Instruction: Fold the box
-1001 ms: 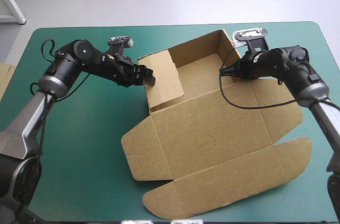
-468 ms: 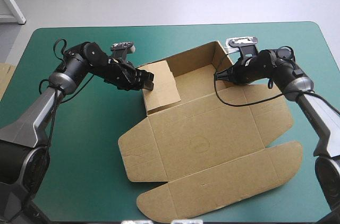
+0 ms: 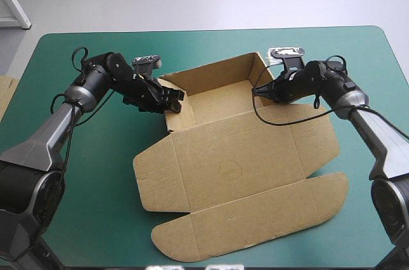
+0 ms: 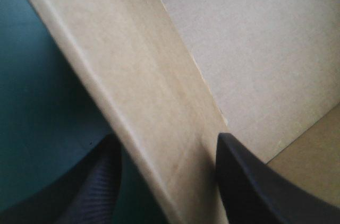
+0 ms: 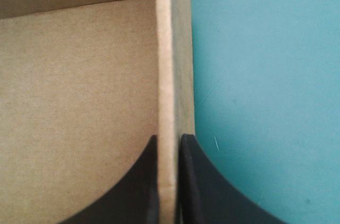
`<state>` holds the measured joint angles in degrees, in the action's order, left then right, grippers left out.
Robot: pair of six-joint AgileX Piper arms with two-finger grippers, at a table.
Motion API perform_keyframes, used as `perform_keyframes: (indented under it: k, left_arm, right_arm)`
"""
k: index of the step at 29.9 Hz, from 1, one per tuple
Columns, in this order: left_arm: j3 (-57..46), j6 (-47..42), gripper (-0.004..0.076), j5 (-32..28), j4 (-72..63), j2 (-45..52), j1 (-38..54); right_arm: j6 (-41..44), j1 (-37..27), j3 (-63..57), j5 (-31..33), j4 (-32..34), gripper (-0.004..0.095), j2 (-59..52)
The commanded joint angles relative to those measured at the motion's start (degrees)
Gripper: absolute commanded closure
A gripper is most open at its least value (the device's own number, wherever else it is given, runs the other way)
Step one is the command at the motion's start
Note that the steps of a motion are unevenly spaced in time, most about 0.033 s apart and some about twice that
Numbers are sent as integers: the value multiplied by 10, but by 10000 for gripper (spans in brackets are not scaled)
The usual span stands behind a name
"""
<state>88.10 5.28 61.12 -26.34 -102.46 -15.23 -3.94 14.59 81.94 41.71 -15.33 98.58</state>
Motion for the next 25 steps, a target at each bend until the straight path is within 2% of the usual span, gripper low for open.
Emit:
perform_keyframes:
  k: [1,11,14,20,25]
  left_arm:
    - [14,-24,339,5,-11,22,-4]
    - [14,-53,341,8,12,3,-4]
    - [14,-67,386,10,41,-3,-5]
    - [35,-103,509,8,128,-7,-36]
    - [116,-143,549,70,240,-45,-77]
  right_arm:
    - [24,5,22,-48,-76,907,-26]
    - [54,5,14,-64,-83,906,-18]
    - [59,5,14,-73,-76,906,-18]
    - [93,12,14,-77,-14,905,-15]
    - [137,34,14,-89,58,905,-15]
